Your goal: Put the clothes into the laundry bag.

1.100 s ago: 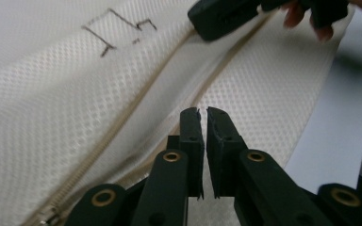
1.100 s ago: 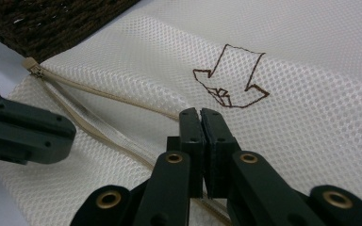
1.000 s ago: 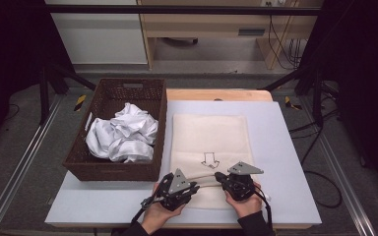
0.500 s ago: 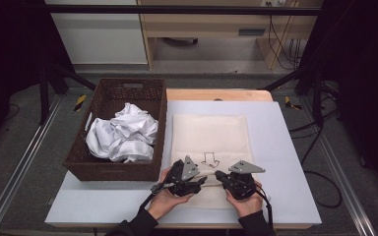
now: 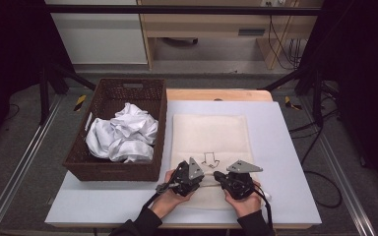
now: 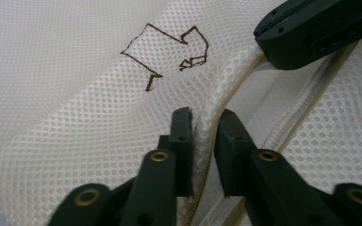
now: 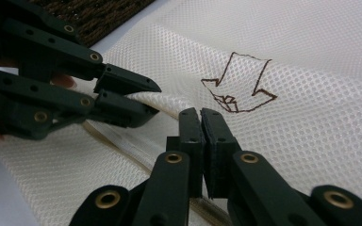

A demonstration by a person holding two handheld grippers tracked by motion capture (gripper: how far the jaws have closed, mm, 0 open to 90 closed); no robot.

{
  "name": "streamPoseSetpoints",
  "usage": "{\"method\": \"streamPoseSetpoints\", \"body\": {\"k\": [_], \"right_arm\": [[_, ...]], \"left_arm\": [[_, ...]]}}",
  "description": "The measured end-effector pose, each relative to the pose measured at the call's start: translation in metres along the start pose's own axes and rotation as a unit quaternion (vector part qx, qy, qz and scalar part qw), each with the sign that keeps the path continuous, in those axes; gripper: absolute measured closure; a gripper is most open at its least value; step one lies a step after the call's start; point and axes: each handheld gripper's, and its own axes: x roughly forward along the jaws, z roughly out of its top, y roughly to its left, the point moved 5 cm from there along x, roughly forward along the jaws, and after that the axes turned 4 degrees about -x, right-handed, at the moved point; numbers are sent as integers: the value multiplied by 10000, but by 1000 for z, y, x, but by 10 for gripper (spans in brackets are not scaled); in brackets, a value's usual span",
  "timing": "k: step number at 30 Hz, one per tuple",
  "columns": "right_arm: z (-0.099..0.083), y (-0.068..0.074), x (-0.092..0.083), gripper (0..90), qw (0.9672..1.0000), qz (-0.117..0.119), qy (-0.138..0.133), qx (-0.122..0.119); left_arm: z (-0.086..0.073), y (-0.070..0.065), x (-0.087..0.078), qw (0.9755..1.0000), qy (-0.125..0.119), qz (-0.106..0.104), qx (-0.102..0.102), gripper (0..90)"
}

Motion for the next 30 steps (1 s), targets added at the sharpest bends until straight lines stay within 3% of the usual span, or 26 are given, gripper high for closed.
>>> {"method": "streamPoseSetpoints", "body": {"k": [7, 11, 13, 15, 20, 26, 28, 30], "right_arm": [[4, 2, -4, 636, 9996, 24, -234, -179], [3, 2, -1, 563, 9990, -218, -115, -378], [2, 0, 2, 578, 9983, -348, -23, -458], [1, -2, 4, 655, 9974, -527, 67, -481], [2, -5, 6, 862, 9983, -493, 172, -273], [5, -6, 3, 877, 9991, -417, 84, -49], [6, -7, 3, 877, 9994, -342, 57, -5], [6, -7, 2, 877, 9994, -335, 46, 23]], "left_arm": [[8, 6, -7, 9996, -116, -135, -211, 851], [16, 8, -13, 9989, -221, -260, -329, 843], [17, 8, -15, 9985, -247, -314, -369, 843], [17, 8, -14, 9987, -233, -307, -341, 843], [14, 4, -12, 9983, -254, -379, -349, 794], [15, -1, -36, 9952, -582, -613, -493, 675], [12, -2, -43, 9955, -655, -550, -414, 680], [5, -5, -50, 9947, -691, -620, -432, 717]]}}
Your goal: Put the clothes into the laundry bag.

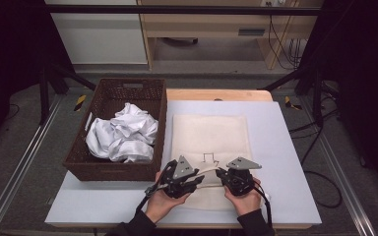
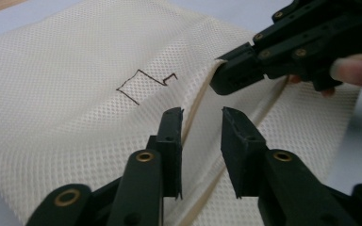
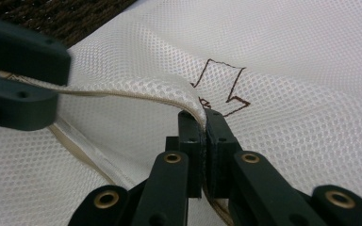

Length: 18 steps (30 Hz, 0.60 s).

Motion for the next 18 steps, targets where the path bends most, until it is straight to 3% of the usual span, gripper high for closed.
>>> {"method": "streamPoseSetpoints", "body": {"k": [4, 8, 13, 18], "right_arm": [[2, -1, -3, 877, 9999, 23, -103, 49], [4, 0, -6, 877, 9998, 60, -150, 142], [9, -2, -10, 877, 9991, 149, -261, 289], [17, -2, -13, 877, 9989, 148, -368, 258]], "left_arm": [[-17, -2, -4, 9998, 143, -98, -78, 806], [-35, 1, -6, 9994, 334, 7, -38, 879], [-51, 6, -6, 9989, 440, 68, -131, 897], [-58, 7, -3, 9982, 584, 109, -69, 897]]}}
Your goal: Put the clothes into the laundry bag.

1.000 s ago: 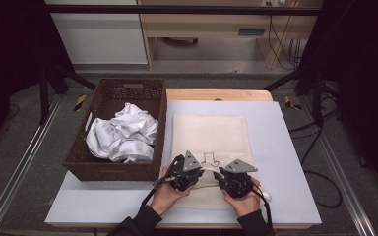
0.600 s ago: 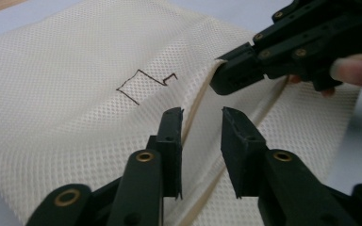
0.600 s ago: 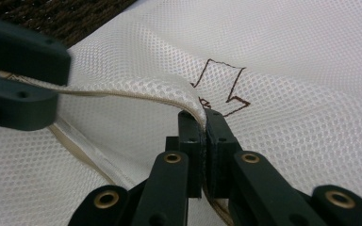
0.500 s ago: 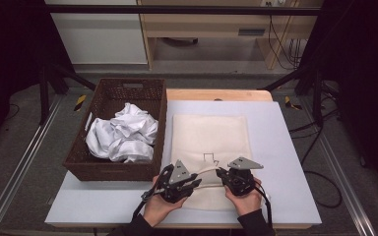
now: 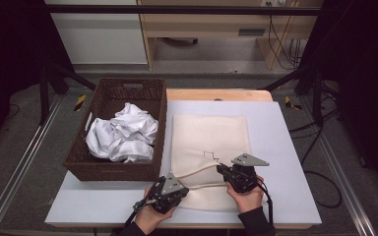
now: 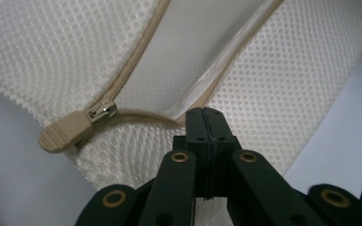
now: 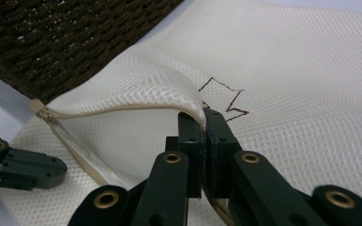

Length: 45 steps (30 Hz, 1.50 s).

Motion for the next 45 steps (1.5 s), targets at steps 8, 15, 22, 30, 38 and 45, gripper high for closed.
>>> {"method": "streamPoseSetpoints", "body": {"k": [8, 15, 22, 30, 38, 45], "right_arm": [[11, 1, -5, 875, 9996, -32, -263, -15], [18, 3, -5, 875, 9991, -69, -401, -109], [25, 4, -8, 875, 9976, -90, -680, -58], [22, 3, -8, 874, 9980, -105, -628, -31], [17, 2, -7, 874, 9983, -133, -557, -63], [16, 4, -8, 874, 9984, -149, -528, -119]], "left_arm": [[-3, -1, 2, 9999, 32, 62, 109, 898], [-4, -2, 3, 9999, -10, 83, 140, 897], [-4, -3, 3, 9997, -19, 144, 212, 896], [3, -5, -6, 9997, -180, -34, 156, 771], [25, 0, -35, 9974, -721, 45, 73, 577], [43, 9, -59, 9961, -871, 160, 62, 442]]}}
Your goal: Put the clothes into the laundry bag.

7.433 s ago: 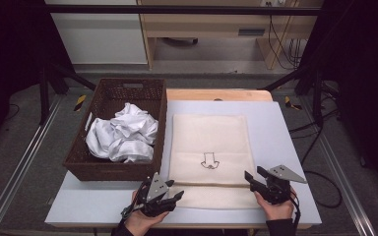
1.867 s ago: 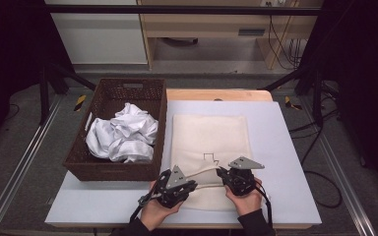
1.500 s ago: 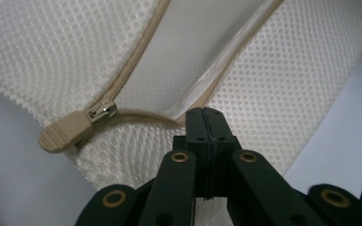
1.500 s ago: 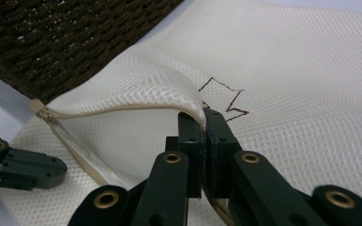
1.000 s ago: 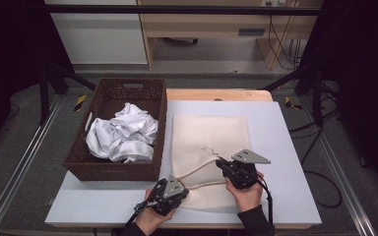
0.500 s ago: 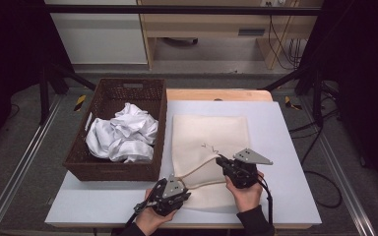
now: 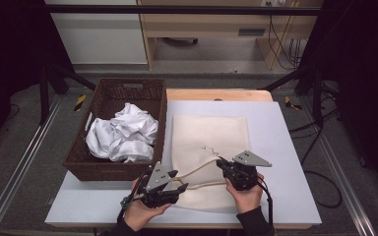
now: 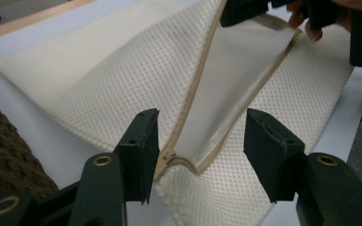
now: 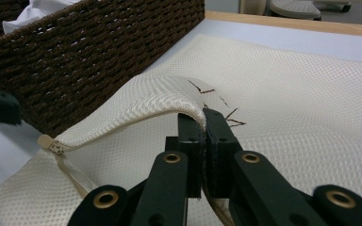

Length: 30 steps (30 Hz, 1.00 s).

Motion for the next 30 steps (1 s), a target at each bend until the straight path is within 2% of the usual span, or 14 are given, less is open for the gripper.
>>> {"method": "streamPoseSetpoints", "body": {"k": [11, 14, 19, 20, 21, 23, 25, 27, 29, 30], "right_arm": [[-2, -1, 0, 874, 10000, -9, 8, -5], [-3, -2, 1, 874, 10000, -24, 33, 14], [-3, -3, 1, 874, 10000, -27, 42, 9], [-3, -3, 1, 874, 10000, -27, 42, 9], [-4, -3, 1, 874, 10000, -43, 47, 16], [-3, -3, 1, 874, 10000, -67, 41, 2], [-4, -3, 1, 874, 10000, -62, 46, -9], [-4, -3, 1, 874, 10000, -59, 45, -12], [-3, -3, 0, 874, 10000, -60, 45, -3], [-3, -3, 0, 874, 10000, -64, 42, 0]], "left_arm": [[25, 16, -19, 9997, -199, 170, 15, 350], [36, 25, -26, 9992, -295, 261, 39, 328], [49, 42, -37, 9979, -475, 429, -27, 309], [49, 42, -37, 9979, -475, 429, -27, 305], [54, 49, -41, 9974, -515, 496, -24, 303], [56, 54, -42, 9973, -516, 530, -30, 295], [62, 66, -44, 9969, -473, 630, -42, 285], [63, 69, -44, 9967, -478, 655, -47, 275], [67, 78, -45, 9964, -446, 717, -43, 273], [71, 87, -46, 9957, -452, 800, -69, 271]]}}
